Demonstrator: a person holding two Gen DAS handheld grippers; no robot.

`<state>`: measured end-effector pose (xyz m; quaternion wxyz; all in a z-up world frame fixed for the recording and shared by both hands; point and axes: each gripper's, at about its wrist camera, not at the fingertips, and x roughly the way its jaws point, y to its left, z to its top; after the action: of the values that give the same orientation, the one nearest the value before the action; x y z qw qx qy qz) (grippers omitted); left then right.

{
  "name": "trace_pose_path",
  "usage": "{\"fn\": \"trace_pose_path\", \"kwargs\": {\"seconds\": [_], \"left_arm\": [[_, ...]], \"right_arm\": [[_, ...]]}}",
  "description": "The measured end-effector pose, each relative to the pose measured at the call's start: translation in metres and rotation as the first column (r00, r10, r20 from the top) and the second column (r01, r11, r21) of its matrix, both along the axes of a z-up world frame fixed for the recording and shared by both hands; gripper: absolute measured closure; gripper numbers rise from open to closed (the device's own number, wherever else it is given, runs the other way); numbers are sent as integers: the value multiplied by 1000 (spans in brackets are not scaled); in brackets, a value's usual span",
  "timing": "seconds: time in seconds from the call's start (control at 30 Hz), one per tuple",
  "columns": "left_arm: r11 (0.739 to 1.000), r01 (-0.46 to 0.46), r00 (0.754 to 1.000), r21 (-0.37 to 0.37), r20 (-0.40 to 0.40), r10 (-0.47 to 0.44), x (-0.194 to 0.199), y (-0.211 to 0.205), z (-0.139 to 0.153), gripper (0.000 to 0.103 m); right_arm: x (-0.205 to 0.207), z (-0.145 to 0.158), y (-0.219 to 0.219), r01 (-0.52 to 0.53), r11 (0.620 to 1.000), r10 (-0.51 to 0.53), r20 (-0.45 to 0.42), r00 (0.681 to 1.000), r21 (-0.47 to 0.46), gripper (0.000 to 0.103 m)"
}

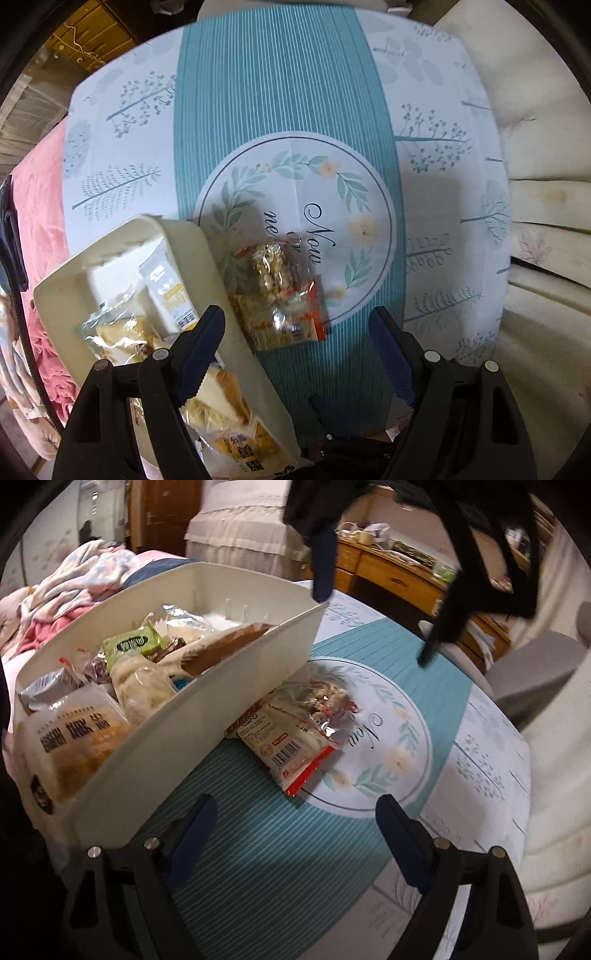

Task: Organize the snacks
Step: 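Move both tools back toward the red-trimmed snack bags on the plate, then grasp the clear nut bag with the left tool while the right grasps the white-red wafer bag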

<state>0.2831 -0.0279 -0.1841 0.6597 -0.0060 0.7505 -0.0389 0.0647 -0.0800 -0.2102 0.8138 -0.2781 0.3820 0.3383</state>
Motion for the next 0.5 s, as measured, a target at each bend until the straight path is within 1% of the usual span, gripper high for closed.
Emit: {"fn": "trace_pose_path", "kwargs": {"seconds": [0.07, 0.2, 0.43, 0.5], "left_arm": [[1000, 3, 1000, 15, -16, -3, 5, -4, -11, 24], [999, 15, 998, 42, -56, -13, 12, -10, -30, 24], [990, 44, 995, 131, -98, -31, 20, -18, -55, 24], [989, 54, 994, 141, -106, -39, 21, -20, -61, 24]], "right_arm": [[5, -6, 1, -18, 1000, 18, -8, 1000, 2, 17], [15, -15, 2, -44, 999, 44, -27, 999, 14, 23], [26, -26, 6, -81, 996, 82, -53, 995, 26, 28], [28, -29, 8, -90, 996, 91, -57, 994, 25, 29]]}}
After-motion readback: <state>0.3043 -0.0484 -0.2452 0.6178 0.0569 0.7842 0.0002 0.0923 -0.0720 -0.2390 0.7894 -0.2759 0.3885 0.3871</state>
